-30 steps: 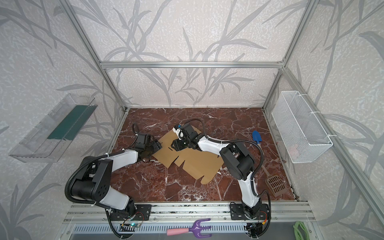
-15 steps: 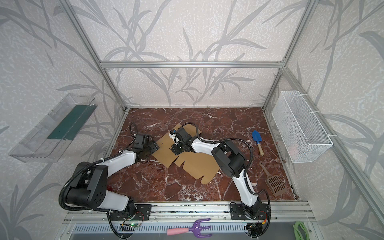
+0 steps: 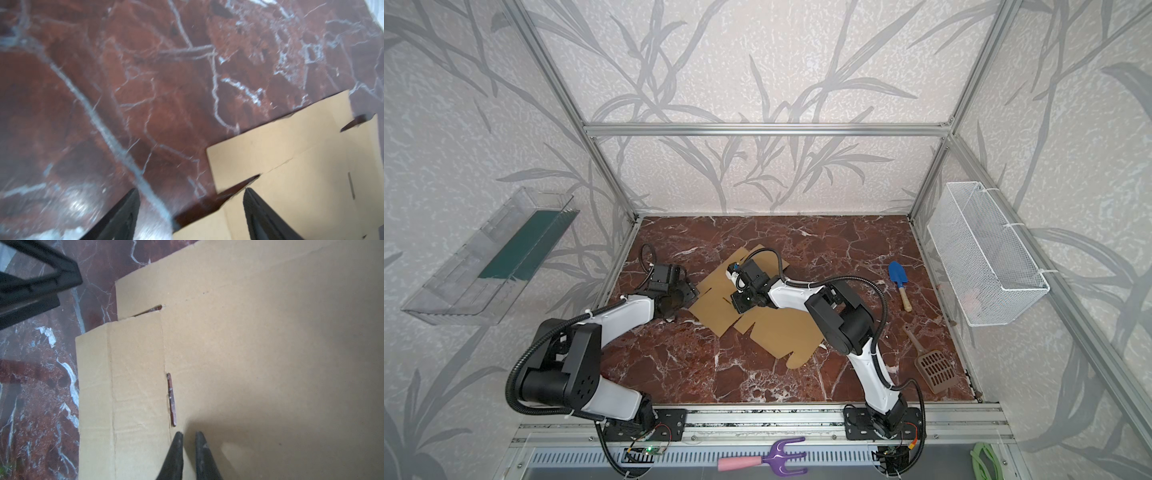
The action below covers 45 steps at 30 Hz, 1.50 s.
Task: Fold the paper box
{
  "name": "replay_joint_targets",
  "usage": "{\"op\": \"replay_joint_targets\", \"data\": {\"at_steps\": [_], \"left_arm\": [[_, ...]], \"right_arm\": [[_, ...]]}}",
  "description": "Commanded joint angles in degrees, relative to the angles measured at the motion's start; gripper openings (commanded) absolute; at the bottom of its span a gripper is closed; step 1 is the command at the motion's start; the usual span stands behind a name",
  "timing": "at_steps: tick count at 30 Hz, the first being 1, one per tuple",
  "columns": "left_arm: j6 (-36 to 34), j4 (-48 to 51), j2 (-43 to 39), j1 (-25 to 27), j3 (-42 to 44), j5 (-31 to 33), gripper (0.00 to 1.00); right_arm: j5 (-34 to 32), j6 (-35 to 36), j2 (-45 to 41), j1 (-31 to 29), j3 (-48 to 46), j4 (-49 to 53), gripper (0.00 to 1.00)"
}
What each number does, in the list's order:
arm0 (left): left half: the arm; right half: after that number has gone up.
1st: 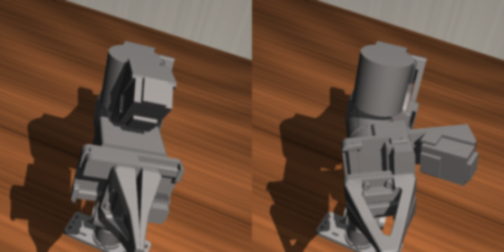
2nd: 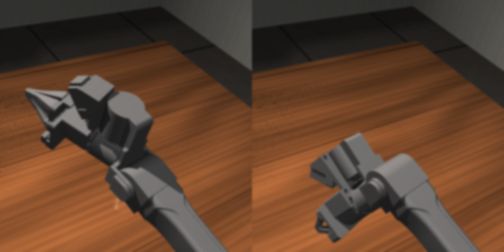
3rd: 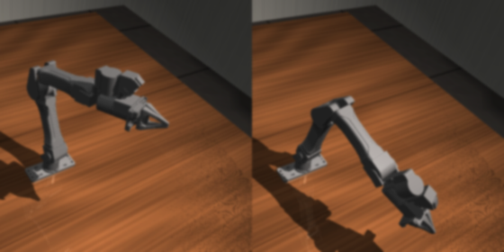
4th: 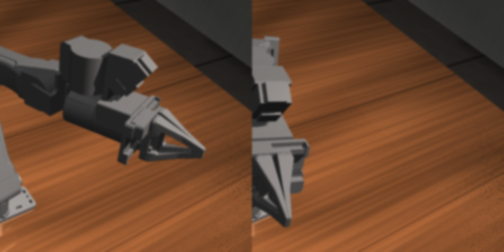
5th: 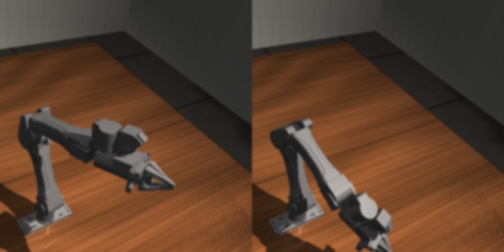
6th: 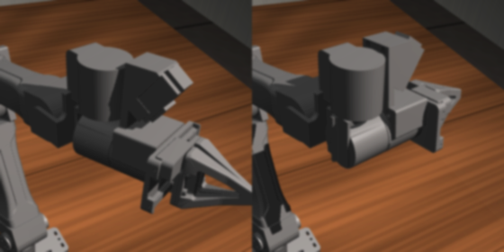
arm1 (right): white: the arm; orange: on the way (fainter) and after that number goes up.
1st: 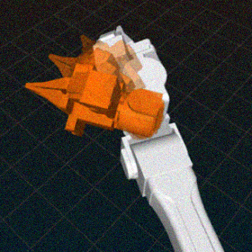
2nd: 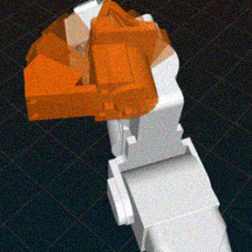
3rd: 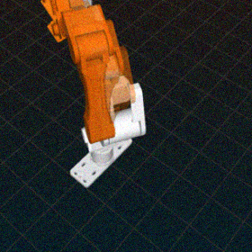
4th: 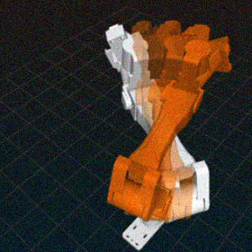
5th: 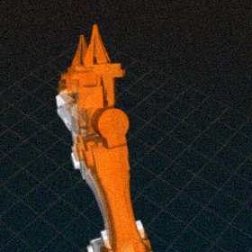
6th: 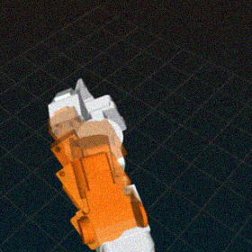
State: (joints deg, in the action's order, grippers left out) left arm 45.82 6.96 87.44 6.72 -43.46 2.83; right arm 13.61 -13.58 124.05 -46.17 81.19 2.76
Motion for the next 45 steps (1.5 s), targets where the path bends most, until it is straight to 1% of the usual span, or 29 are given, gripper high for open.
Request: {"op": "replay_joint_targets", "data": {"at_steps": [1, 2, 4, 7, 13, 20, 25, 30, 35, 38, 45], "left_arm": [[-1.03, 2.16, 3.4, -2.04, -3.48, -4.93, 0.8], [-1.09, 1.73, 4.53, -2.66, -3.81, -6.64, 0.8], [-1.35, 0.44, 6.36, -3.81, -3.92, -10.44, 0.75], [-1.5, -1.73, 7.1, -3.91, -3.03, -12.76, 0.74], [-0.64, -5.62, 8.67, -3.92, -1.92, -18.32, 0.71], [0.58, -9.25, 9.25, -3.91, 1.44, -21.9, 0.7], [0.22, -9.65, 8.47, -3.87, 4.09, -22.59, 0.7], [0.41, -11.79, 7.6, -3.39, 6.98, -25.31, 0.69], [0.23, -12.95, 5.19, -2.95, 10.25, -27.3, 0.68], [-0.69, -12.43, 2.83, -2.57, 12.44, -27.48, 0.68], [-3.17, -9.82, -1.92, -0.99, 15.66, -25.58, 0.68]], "right_arm": [[0.56, 0.55, -0.73, 0.03, -3.42, 2.86, 0.15], [0.8, 0.7, -0.91, 0.03, -3.73, 2.69, 0.14], [0.87, 1.07, -1.72, 0.03, -4.62, 2.27, 0.14], [0.98, 1.58, -2.82, 0.12, -5.54, 1.75, 0.14], [4.32, 1.33, -4.05, 0.12, -6.78, 0.37, 0.12], [5.5, 1.07, -7.74, 0.16, -11.23, -2.55, 0.12], [7.95, 0.24, -8.56, 0.11, -12.78, -4.31, 0.11], [10.27, -0.22, -9.39, 0.09, -14.31, -6.72, 0.11], [12.12, 1.13, -11.21, -0.01, -15.92, -7.68, 0.1], [12.75, 2.42, -12.43, -0.31, -17.08, -7.4, 0.09], [12.83, 4.95, -14.41, -1.02, -18.6, -4.7, 0.08]]}}
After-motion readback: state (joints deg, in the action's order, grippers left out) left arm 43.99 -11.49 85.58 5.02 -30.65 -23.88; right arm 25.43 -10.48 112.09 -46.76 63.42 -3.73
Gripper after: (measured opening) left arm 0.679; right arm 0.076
